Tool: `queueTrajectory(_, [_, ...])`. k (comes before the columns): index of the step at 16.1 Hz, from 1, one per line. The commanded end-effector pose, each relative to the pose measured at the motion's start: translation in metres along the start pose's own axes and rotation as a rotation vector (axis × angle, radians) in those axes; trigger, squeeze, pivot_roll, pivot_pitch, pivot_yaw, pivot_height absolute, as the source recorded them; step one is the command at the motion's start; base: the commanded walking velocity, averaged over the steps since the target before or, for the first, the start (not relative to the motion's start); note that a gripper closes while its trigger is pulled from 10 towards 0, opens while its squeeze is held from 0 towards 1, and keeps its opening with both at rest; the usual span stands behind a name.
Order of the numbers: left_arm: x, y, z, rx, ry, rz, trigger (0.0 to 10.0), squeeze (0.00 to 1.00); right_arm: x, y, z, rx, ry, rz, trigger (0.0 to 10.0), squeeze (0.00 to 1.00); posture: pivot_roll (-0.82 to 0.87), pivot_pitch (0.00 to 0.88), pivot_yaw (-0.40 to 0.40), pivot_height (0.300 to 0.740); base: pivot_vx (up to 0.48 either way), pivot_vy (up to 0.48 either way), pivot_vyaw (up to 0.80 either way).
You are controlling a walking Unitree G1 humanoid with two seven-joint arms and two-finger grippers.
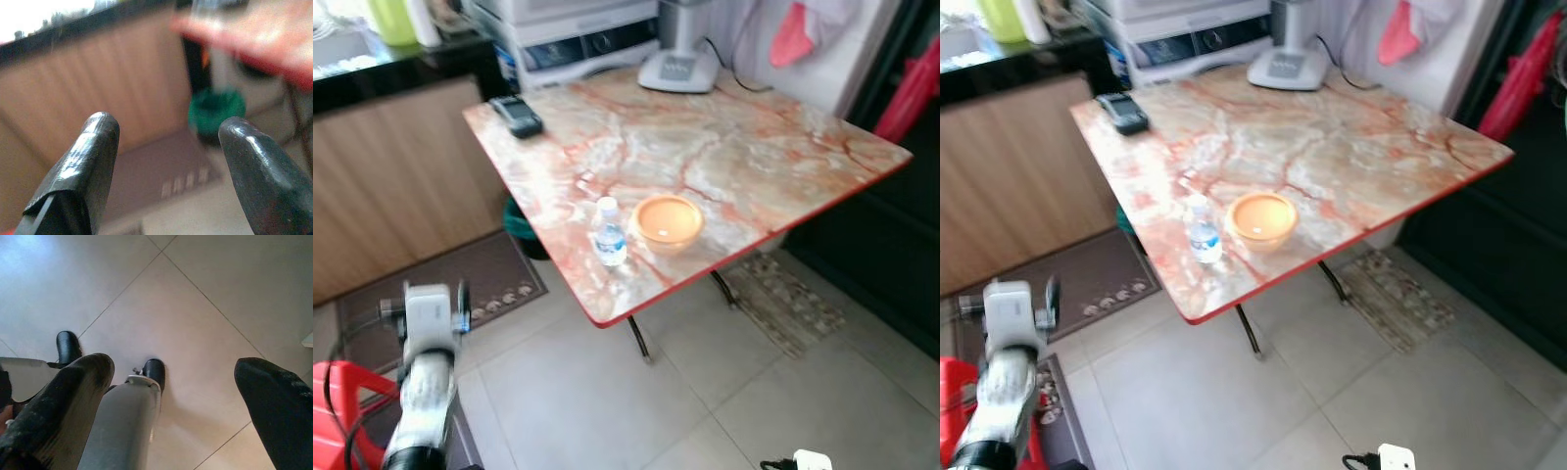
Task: Restocking fridge
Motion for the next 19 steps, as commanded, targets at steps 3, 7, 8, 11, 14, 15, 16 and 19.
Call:
queueTrajectory(3, [-0.027,-0.028,0.108,-0.383,0.100,-0.137,10.0,0.00,0.000,-0.001,0.009,-0.028,-0.015,0.000,10.0,0.00,0.13,0.116,0.016,0.740,0.000,0.000,0.00])
queueTrajectory(7, [-0.092,-0.032,0.174,-0.444,0.334,-0.421,10.0,0.00,0.004,-0.003,0.026,-0.078,-0.057,-0.009,10.0,0.00,0.12,0.088,0.035,0.740,0.000,0.000,0.00])
queueTrajectory(8, [-0.107,-0.023,0.168,-0.409,0.333,-0.467,10.0,0.00,0.005,-0.003,0.029,-0.085,-0.059,-0.009,10.0,0.00,0.11,0.083,0.041,0.740,0.000,0.000,0.00])
queueTrajectory(11, [-0.120,0.003,0.171,-0.368,0.410,-0.504,10.0,0.00,0.004,-0.003,0.025,-0.092,-0.089,-0.028,10.0,0.00,0.11,0.049,0.059,0.740,0.000,0.000,0.00])
queueTrajectory(14, [-0.119,0.014,0.165,-0.323,0.399,-0.480,10.0,0.00,0.004,-0.002,0.005,-0.053,-0.113,-0.045,10.0,0.00,0.12,0.028,0.069,0.740,0.000,0.000,0.00])
queueTrajectory(15, [-0.117,0.019,0.162,-0.309,0.386,-0.478,10.0,0.00,0.003,-0.001,-0.002,-0.043,-0.125,-0.047,10.0,0.00,0.12,0.029,0.070,0.740,0.000,0.000,0.00])
queueTrajectory(16, [-0.114,0.024,0.162,-0.301,0.383,-0.477,10.0,0.00,0.003,0.001,-0.009,-0.036,-0.128,-0.048,10.0,0.00,0.13,0.035,0.075,0.740,0.000,0.000,0.00])
queueTrajectory(19, [-0.090,0.033,0.142,-0.278,0.272,-0.394,10.0,0.00,0.001,0.004,-0.024,-0.025,-0.141,-0.054,10.0,0.00,0.15,0.045,0.081,0.740,0.000,0.000,0.00])
Point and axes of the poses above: a point about 5 cm out from each wrist's last joint towards the gripper, its own y axis pointing back from the gripper into the wrist, its own z axis along the axis of the wrist's last joint, x = y × z, the point moved 2 cm from there along -y, pointing out of the wrist towards the gripper, and after that the axes turned 3 degrees about -y, right-handed, at the moved point
